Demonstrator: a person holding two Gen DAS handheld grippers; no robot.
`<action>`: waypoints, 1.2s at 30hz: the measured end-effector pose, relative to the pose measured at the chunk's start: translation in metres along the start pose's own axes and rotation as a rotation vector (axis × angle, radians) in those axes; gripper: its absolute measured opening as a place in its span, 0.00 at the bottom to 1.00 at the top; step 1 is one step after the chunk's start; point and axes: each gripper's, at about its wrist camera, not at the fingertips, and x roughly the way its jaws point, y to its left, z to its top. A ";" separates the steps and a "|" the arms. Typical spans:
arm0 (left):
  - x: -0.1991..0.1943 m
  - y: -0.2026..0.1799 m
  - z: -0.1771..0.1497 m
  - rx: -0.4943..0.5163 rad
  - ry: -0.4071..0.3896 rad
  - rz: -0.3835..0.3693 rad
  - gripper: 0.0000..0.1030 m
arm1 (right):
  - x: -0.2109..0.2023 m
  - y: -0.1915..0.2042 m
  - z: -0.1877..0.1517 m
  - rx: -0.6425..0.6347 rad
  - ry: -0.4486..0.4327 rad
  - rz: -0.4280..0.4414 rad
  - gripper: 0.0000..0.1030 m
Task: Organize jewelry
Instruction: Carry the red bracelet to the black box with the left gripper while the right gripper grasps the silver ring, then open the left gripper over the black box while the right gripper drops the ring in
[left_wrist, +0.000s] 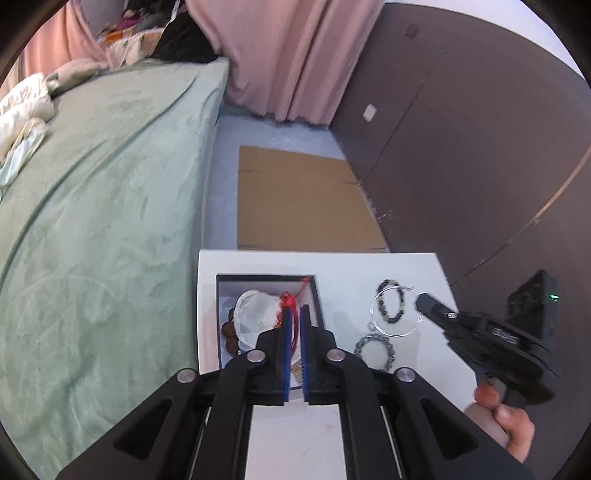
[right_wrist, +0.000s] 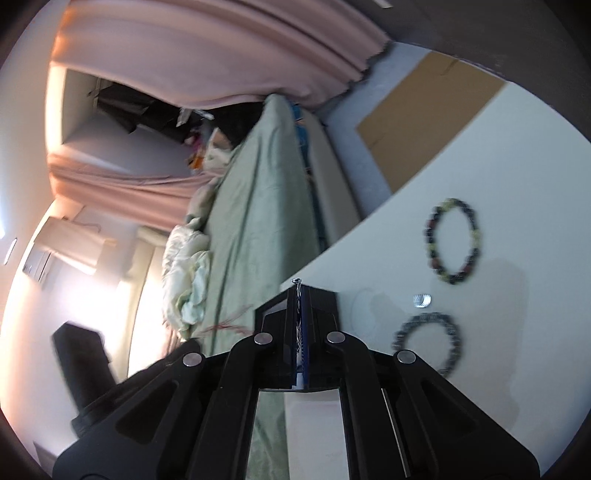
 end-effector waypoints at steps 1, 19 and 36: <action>0.004 0.002 -0.001 -0.013 0.010 -0.004 0.23 | 0.002 0.004 0.000 -0.011 0.007 0.016 0.03; -0.029 0.048 -0.006 -0.091 -0.060 0.034 0.67 | 0.071 0.046 -0.021 -0.141 0.178 0.057 0.14; -0.017 0.000 -0.007 0.021 -0.034 -0.009 0.69 | 0.013 0.000 0.012 -0.097 0.070 -0.084 0.49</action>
